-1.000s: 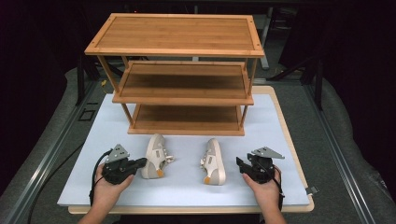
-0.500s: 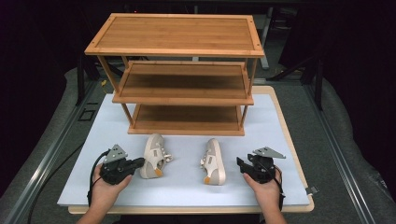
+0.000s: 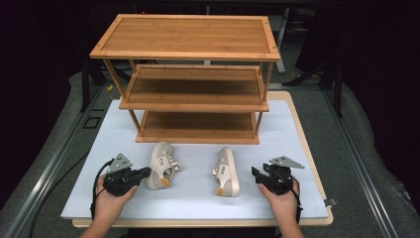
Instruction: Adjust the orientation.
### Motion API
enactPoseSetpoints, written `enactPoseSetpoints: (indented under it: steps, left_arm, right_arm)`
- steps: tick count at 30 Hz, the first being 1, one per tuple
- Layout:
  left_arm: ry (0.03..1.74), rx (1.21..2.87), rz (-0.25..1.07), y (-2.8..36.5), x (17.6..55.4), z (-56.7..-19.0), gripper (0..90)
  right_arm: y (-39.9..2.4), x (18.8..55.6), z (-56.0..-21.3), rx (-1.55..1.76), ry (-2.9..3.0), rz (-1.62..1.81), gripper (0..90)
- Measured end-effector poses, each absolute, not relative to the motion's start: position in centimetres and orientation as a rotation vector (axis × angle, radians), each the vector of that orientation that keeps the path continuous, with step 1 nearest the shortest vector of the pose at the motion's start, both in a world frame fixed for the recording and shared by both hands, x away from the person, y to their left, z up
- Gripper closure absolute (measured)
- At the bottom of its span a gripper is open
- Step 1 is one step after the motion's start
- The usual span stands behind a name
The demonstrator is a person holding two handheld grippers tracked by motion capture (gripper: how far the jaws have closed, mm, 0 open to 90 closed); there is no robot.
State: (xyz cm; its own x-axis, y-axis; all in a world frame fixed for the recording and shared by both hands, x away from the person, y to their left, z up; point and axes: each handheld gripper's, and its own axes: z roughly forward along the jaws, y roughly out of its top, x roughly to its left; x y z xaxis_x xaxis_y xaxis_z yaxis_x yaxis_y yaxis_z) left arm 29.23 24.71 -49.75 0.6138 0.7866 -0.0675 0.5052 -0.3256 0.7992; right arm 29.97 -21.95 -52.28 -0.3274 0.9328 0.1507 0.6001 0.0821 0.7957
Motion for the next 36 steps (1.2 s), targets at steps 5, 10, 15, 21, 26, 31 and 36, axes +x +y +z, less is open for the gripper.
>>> enactPoseSetpoints:
  steps: [5,10,15,21,26,31,36]
  left_arm:
    - [1.060,1.991,0.438,25.5,29.3,-49.9,87.2]
    - [1.123,2.006,0.439,26.5,29.6,-50.4,88.2]
    - [1.200,2.065,0.434,27.3,30.3,-51.6,88.7]
    - [1.229,2.052,0.403,27.6,30.9,-52.0,86.5]
    - [1.236,2.030,0.419,27.7,30.9,-52.0,83.7]
    - [1.249,1.991,0.409,28.0,31.1,-51.9,79.6]
    - [1.267,1.969,0.413,28.3,31.2,-52.1,71.1]
  right_arm:
    - [-22.0,30.0,-52.3,1.512,1.971,1.132,50.8]
    - [-22.0,29.9,-52.2,1.517,1.964,1.135,50.8]
    - [-22.1,29.9,-52.2,1.513,1.961,1.142,51.9]
    - [-22.0,29.9,-52.1,1.500,1.998,1.155,64.2]
    - [-21.6,29.8,-51.9,1.452,2.055,1.164,73.1]
    - [-21.1,29.5,-51.6,1.394,2.071,1.162,82.5]
    - [-20.4,29.0,-51.0,1.349,2.071,1.178,87.3]
